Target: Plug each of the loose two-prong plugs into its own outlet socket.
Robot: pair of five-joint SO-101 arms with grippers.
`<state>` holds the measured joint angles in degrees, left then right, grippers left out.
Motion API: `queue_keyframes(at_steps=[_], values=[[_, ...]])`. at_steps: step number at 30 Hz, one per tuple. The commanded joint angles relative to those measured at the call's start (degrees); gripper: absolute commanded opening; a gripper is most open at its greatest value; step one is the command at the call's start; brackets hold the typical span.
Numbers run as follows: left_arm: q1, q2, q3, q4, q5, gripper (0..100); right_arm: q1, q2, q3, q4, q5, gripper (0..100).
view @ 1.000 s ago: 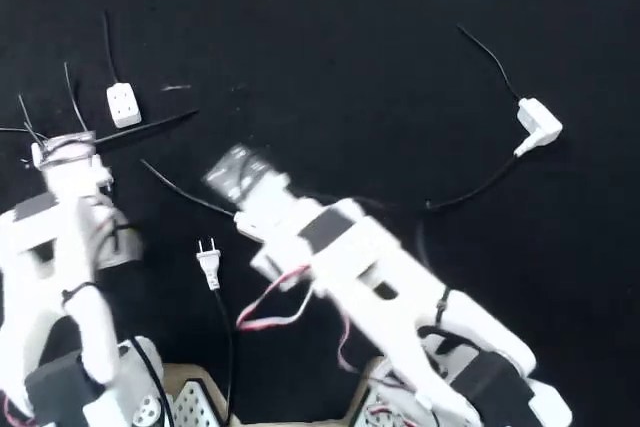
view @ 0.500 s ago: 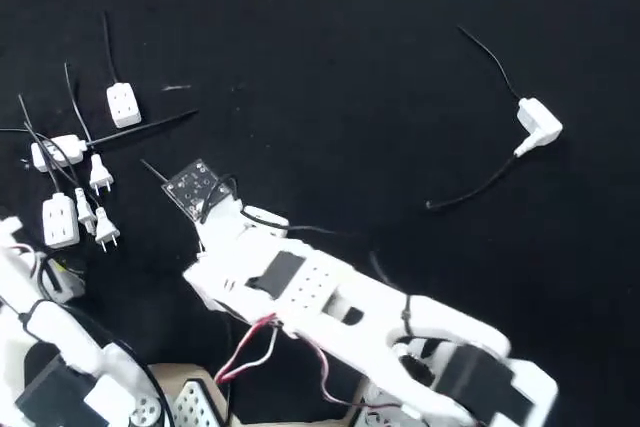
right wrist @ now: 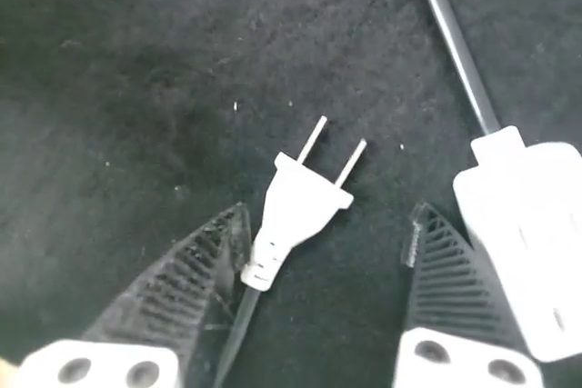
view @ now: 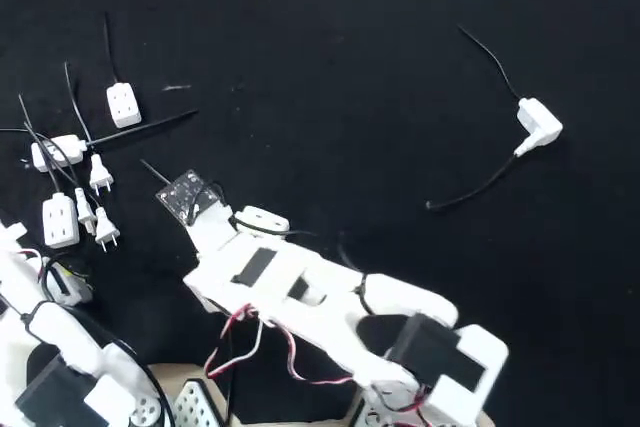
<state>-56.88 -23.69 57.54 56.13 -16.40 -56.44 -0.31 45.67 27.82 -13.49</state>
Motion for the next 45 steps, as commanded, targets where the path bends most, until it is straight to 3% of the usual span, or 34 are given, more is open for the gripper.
queue_keyframes(at_steps=[1, 6, 10, 14, 17, 23, 28, 32, 36, 41, 45], values=[[-0.4, -1.6, -0.2, -0.2, 0.6, 22, -1.0, 2.8, -8.4, 4.8, -0.5, 26.1], [-0.8, -1.6, -0.2, -0.1, 0.5, 22, -1.0, 11.2, -17.6, 14.2, -0.5, 23.7], [-0.8, -1.7, -0.2, -0.1, 0.4, 22, -0.7, 15.9, -21.6, 18.9, 0.0, 0.3], [-0.8, -1.7, -0.2, -0.1, 0.4, 22, -0.6, 13.2, -22.0, 22.4, 0.5, 0.9], [-0.3, -1.7, -0.2, -0.2, 0.4, 22, -0.6, 8.0, -21.6, 25.1, 6.9, 1.0], [-0.2, -1.7, -0.2, -0.1, 0.4, 22, 0.2, -7.3, -18.9, 34.3, 27.2, 1.1], [-0.2, -1.7, -0.2, -0.1, 0.4, 22, 11.4, -19.2, -18.3, 42.7, 38.4, 1.1], [0.0, -1.6, -0.3, -0.1, 0.4, 22, 26.4, -23.1, -18.3, 44.7, 42.0, 1.1], [5.4, -1.7, -1.3, 1.6, 1.0, 22, 38.0, -20.4, -17.7, 43.1, 42.5, 1.5], [17.5, -1.7, -8.1, 10.2, 7.8, 22, 41.6, -12.0, -11.2, 35.3, 42.8, 1.5], [27.4, -1.7, -10.3, 11.1, 11.8, 22, 41.8, -7.4, -4.4, 25.1, 42.5, 1.5]])
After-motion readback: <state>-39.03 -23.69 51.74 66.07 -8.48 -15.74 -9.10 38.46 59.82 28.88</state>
